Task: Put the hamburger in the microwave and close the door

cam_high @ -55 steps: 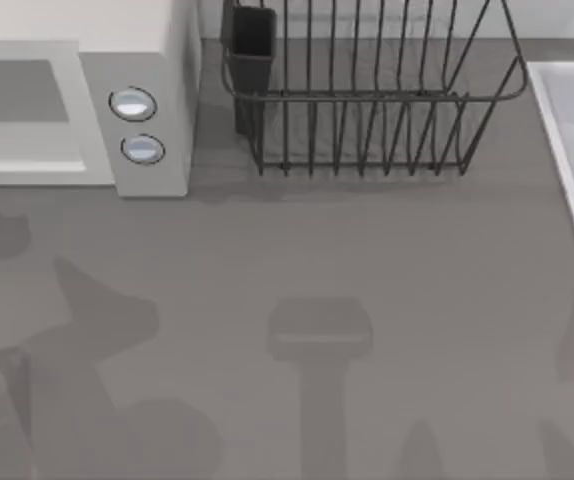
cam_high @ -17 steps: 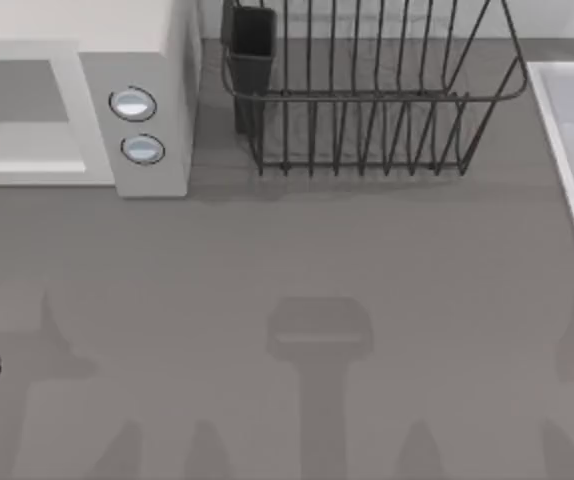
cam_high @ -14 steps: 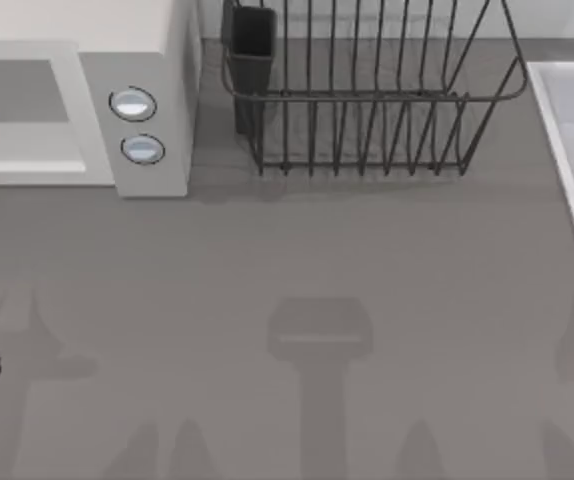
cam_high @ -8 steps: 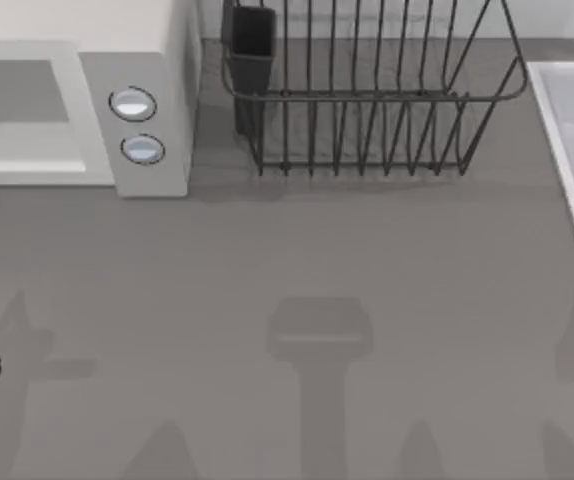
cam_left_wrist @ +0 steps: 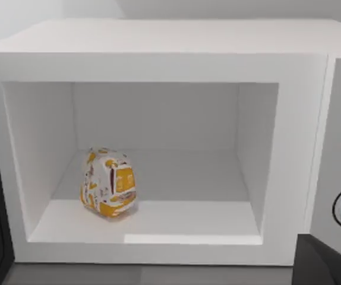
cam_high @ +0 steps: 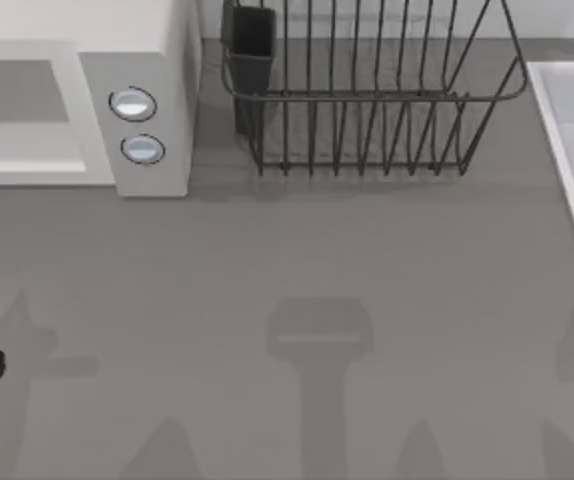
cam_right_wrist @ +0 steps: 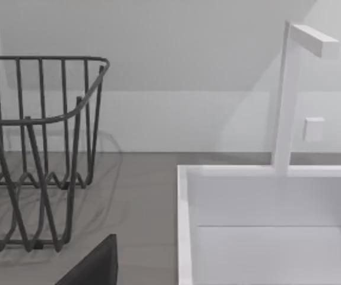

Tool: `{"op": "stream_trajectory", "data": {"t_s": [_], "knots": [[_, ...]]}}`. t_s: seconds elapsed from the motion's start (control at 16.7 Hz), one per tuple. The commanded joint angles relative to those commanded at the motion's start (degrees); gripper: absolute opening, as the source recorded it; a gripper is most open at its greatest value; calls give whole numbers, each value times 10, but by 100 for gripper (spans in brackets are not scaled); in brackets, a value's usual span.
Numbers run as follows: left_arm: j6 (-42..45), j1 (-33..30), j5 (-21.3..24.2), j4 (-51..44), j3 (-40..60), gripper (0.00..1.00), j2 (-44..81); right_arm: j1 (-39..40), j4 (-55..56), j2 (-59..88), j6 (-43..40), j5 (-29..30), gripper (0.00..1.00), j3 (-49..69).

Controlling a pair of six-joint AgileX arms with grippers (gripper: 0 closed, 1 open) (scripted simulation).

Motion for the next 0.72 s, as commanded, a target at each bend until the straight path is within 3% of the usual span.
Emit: {"op": "stream_trajectory", "data": {"t_s": [0.42, 0.72], "knots": [[2, -95, -95, 166, -21, 0, 141, 0, 0, 0, 0, 0, 100, 0], [3, -112, -112, 192, -24, 0, 164, 0, 0, 0, 0, 0, 100, 0]]}}
